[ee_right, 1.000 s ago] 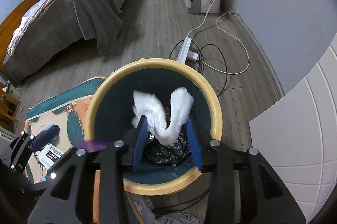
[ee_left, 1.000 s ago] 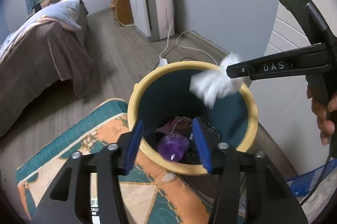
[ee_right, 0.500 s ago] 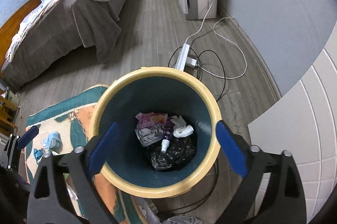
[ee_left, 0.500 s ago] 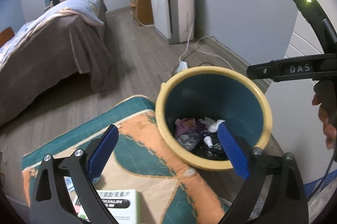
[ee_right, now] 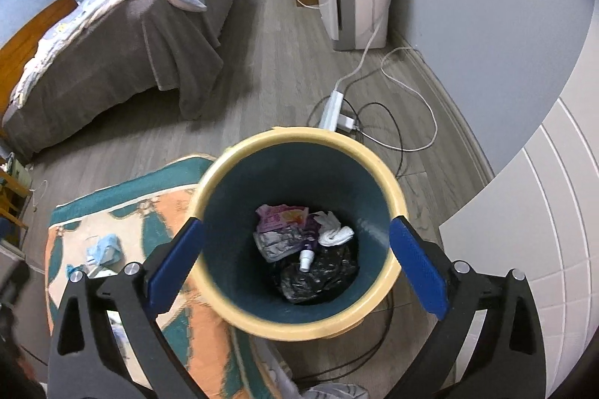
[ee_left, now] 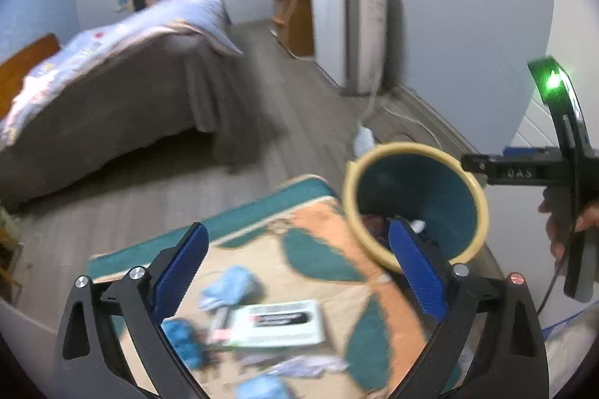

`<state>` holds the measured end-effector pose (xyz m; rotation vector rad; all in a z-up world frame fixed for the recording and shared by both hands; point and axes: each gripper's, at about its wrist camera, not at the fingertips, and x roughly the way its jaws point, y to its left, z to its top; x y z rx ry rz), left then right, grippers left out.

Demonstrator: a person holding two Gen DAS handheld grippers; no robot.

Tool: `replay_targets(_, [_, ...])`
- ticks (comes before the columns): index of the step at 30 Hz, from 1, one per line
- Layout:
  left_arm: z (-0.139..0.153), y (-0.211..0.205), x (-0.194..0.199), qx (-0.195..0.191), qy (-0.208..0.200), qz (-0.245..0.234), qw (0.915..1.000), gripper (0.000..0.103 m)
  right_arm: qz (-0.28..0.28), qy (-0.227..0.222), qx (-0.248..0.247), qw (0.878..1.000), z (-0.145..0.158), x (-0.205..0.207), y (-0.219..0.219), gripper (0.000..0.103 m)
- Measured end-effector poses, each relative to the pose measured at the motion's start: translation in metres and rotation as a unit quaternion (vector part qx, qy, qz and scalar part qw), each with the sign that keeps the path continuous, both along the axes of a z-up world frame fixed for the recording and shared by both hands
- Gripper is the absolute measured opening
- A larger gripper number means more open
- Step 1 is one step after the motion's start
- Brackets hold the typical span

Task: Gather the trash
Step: 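Grasp the blue glove with the left gripper while the right grasps the blue face mask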

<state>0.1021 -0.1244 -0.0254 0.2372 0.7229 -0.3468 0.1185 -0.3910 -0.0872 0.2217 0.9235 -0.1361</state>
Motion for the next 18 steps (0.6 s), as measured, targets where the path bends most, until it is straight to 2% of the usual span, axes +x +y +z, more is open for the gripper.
replay_targets(7, [0.019, 0.074, -0.032, 0.008, -0.006, 0.063, 0.9980, 0.097, 0.035, -0.017, -0.012, 0.999, 0.012, -0.023, 0.046, 0.097])
replay_targets(9, [0.021, 0.095, -0.039, 0.000, -0.006, 0.085, 0.9964, 0.097, 0.048, -0.016, -0.015, 0.999, 0.013, -0.027, 0.063, 0.097])
replay_targets(12, [0.020, 0.124, -0.044, -0.019, -0.003, 0.113, 0.9934, 0.097, 0.066, -0.011, -0.026, 0.997, 0.011, -0.031, 0.085, 0.097])
replay_targets(18, [0.005, 0.167, -0.047, -0.005, 0.001, 0.155, 0.9879, 0.097, 0.103, 0.003, -0.045, 0.994, 0.002, -0.027, 0.135, 0.097])
